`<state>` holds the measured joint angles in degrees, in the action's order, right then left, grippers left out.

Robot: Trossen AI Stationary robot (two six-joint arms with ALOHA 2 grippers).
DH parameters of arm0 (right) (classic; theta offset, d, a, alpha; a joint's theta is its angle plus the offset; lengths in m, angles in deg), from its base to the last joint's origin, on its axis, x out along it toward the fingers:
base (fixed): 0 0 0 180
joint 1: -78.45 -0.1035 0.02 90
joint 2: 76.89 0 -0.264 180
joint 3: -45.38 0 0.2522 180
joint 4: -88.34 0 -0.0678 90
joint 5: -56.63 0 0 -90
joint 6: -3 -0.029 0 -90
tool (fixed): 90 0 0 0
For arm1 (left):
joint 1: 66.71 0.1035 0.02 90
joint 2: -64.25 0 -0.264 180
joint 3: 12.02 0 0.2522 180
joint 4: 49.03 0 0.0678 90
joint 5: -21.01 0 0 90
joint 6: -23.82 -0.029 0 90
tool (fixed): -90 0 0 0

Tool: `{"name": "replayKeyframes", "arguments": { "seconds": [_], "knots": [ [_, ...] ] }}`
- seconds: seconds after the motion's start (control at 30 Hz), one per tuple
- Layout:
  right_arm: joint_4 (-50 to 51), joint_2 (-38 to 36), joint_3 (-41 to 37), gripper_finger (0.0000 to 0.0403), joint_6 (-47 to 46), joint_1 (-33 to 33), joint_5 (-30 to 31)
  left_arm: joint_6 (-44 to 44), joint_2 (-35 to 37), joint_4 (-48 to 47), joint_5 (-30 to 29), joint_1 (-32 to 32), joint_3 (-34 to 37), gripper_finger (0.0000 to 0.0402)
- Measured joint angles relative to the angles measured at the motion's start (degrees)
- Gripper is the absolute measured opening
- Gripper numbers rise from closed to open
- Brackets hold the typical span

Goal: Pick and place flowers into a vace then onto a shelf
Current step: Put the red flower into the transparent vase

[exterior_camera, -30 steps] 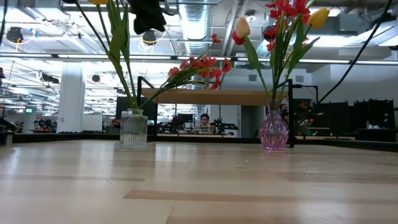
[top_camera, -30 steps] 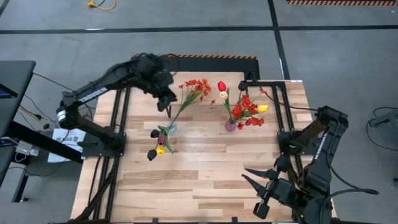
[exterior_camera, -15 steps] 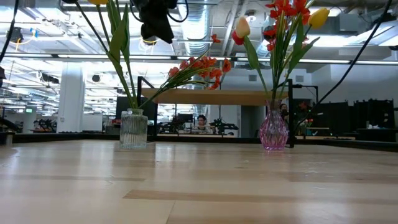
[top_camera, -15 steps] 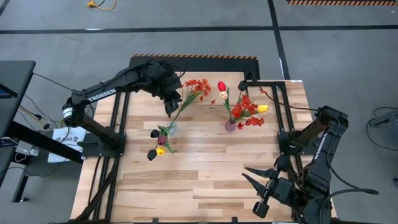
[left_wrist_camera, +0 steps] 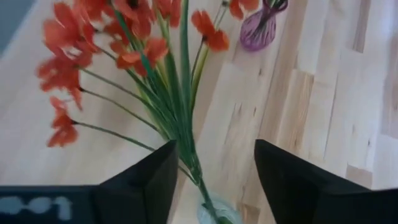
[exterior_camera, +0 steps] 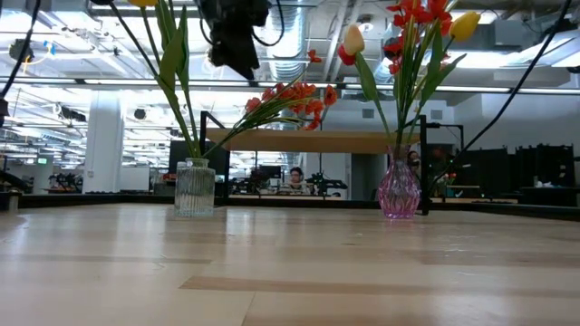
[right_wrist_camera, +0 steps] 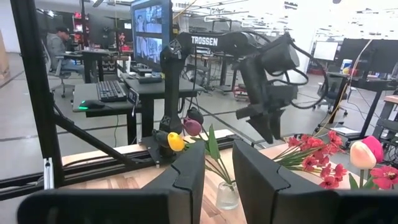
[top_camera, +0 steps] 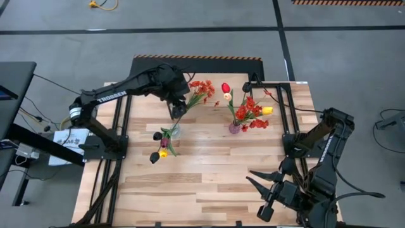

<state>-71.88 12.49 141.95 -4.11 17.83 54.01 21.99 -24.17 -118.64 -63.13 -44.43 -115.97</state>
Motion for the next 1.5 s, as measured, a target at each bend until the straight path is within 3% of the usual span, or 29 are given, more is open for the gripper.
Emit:
{"name": "replayKeyframes", "arguments": {
  "seconds": [0.23, 1.1, 1.5],
  "knots": [
    [0.00, 0.00, 0.00, 0.0077, -0.04, -0.07, -0.11, 2.83, -2.78, -0.16, -0.18, -0.20, 0.02, 0.0224],
    [0.48, 0.02, 0.00, 0.0077, -0.03, -0.11, -0.27, -0.56, -5.54, 3.32, -9.57, -1.49, 0.09, 0.0224],
    [1.00, 0.02, 0.00, 0.0077, -0.78, -0.11, -0.30, -0.94, -5.51, 4.96, -9.77, -1.46, 0.09, 0.0224]
  ]
}}
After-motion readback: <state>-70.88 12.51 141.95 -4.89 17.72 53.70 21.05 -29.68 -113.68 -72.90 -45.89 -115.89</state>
